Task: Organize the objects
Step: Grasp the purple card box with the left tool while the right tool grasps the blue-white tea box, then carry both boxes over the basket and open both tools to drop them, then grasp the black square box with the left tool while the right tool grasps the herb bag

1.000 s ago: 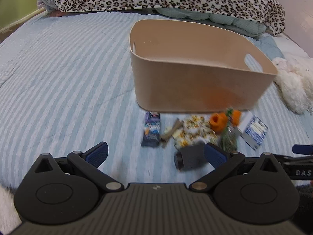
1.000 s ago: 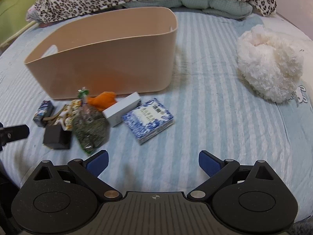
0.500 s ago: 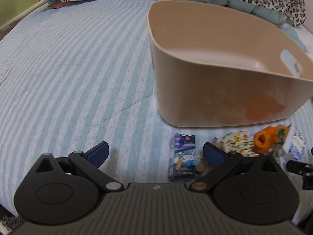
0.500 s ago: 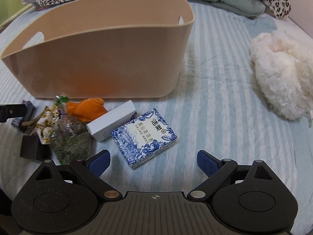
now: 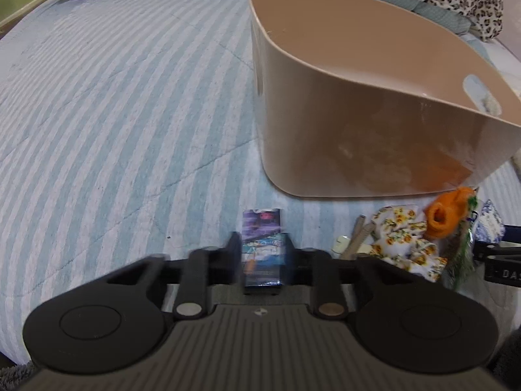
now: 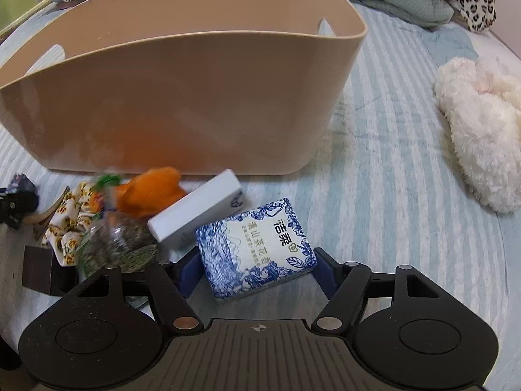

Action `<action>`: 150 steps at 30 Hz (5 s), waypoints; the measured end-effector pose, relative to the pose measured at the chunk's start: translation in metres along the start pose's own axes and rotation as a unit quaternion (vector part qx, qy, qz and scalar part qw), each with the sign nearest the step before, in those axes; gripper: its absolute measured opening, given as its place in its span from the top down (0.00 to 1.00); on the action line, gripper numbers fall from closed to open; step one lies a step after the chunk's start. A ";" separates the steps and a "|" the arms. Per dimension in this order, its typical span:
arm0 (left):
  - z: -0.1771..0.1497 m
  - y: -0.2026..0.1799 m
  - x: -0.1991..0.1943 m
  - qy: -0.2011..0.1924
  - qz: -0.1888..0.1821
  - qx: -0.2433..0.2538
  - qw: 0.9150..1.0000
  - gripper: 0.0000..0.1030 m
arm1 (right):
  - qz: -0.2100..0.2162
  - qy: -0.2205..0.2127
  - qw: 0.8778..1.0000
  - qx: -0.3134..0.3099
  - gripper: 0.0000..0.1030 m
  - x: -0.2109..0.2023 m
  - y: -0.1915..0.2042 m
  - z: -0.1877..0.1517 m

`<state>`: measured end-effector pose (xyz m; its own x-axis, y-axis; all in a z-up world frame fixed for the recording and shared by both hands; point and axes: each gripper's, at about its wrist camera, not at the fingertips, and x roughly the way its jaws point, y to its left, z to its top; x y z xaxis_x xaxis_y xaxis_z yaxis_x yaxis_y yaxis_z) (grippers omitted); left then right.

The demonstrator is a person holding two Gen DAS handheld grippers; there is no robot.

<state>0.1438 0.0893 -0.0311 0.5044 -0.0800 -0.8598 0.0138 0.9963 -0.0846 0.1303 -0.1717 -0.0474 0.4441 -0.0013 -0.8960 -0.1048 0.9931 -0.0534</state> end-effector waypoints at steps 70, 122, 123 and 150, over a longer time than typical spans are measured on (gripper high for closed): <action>0.078 -0.060 -0.090 -0.100 0.047 0.058 0.992 0.25 | 0.049 -0.147 0.988 0.012 0.11 -0.094 -0.005 0.068; -0.030 -0.075 -0.019 0.029 -0.028 0.032 0.999 0.25 | 0.047 -0.032 0.998 0.013 0.05 -0.043 0.003 -0.035; -0.032 -0.072 -0.019 0.030 -0.032 0.028 0.999 0.25 | 0.050 -0.033 0.998 0.013 0.05 -0.043 0.003 -0.035; -0.030 -0.039 -0.023 0.033 -0.070 0.058 0.995 0.55 | 0.109 -0.035 0.993 -0.019 0.56 -0.013 0.044 -0.019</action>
<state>0.1056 0.0511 -0.0231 0.4334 -0.2157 -0.8750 0.1820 0.9719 -0.1494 0.1032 -0.1301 -0.0460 0.4677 0.2235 -0.8552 -0.2381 0.9636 0.1216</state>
